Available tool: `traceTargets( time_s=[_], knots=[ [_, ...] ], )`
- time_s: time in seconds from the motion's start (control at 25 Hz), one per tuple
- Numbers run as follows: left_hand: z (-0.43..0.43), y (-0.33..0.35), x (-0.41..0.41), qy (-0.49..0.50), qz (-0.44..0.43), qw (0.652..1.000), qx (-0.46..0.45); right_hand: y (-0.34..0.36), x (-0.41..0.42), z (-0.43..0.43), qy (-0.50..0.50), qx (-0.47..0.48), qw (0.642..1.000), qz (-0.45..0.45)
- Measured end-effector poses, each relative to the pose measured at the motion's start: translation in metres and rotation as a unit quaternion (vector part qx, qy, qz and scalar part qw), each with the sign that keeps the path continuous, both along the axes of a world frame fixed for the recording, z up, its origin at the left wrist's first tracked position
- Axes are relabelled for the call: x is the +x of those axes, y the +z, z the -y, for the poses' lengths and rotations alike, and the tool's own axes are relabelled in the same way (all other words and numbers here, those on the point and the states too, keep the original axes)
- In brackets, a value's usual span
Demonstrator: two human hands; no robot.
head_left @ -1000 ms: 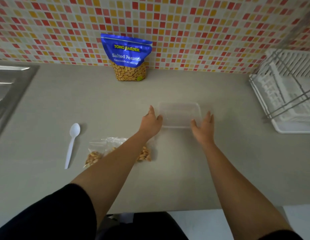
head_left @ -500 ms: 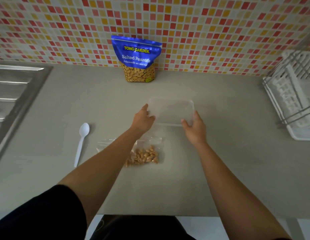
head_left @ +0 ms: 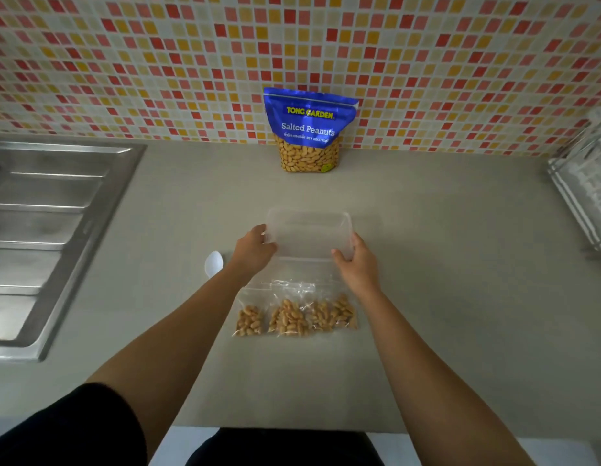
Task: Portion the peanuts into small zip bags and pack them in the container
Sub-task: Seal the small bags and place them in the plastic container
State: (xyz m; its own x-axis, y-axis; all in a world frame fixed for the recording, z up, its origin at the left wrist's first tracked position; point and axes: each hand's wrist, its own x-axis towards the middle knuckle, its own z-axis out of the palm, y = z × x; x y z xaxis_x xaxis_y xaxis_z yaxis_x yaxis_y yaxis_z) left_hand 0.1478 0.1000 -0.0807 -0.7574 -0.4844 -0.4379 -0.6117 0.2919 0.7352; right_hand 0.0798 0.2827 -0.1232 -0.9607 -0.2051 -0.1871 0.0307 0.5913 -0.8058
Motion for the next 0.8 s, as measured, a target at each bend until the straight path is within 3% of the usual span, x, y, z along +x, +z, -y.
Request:
traceTargets(
  time_s=[0.36,0.48,0.56,0.64,0.72,0.8],
  knots=[
    [0.001,0.005,-0.008,-0.084,0.005,0.993,-0.087,0.016,-0.005,-0.003,-0.042,0.031,0.999,0.0],
    [0.003,0.014,-0.012,-0.045,-0.063,0.989,-0.123,0.028,-0.006,-0.007,-0.059,0.022,0.997,-0.043],
    [0.005,0.025,-0.02,0.012,-0.132,0.989,-0.062,0.04,-0.009,-0.01,-0.082,-0.015,0.993,-0.088],
    [0.005,0.038,-0.028,0.078,-0.181,0.975,0.099,0.053,-0.014,-0.013,-0.112,-0.092,0.985,-0.093],
    [0.005,0.052,-0.038,0.09,-0.196,0.958,0.188,0.068,-0.02,-0.018,-0.134,-0.173,0.975,-0.033],
    [0.002,0.064,-0.045,0.047,-0.201,0.956,0.207,0.081,-0.027,-0.025,-0.128,-0.259,0.957,0.036]
  ],
)
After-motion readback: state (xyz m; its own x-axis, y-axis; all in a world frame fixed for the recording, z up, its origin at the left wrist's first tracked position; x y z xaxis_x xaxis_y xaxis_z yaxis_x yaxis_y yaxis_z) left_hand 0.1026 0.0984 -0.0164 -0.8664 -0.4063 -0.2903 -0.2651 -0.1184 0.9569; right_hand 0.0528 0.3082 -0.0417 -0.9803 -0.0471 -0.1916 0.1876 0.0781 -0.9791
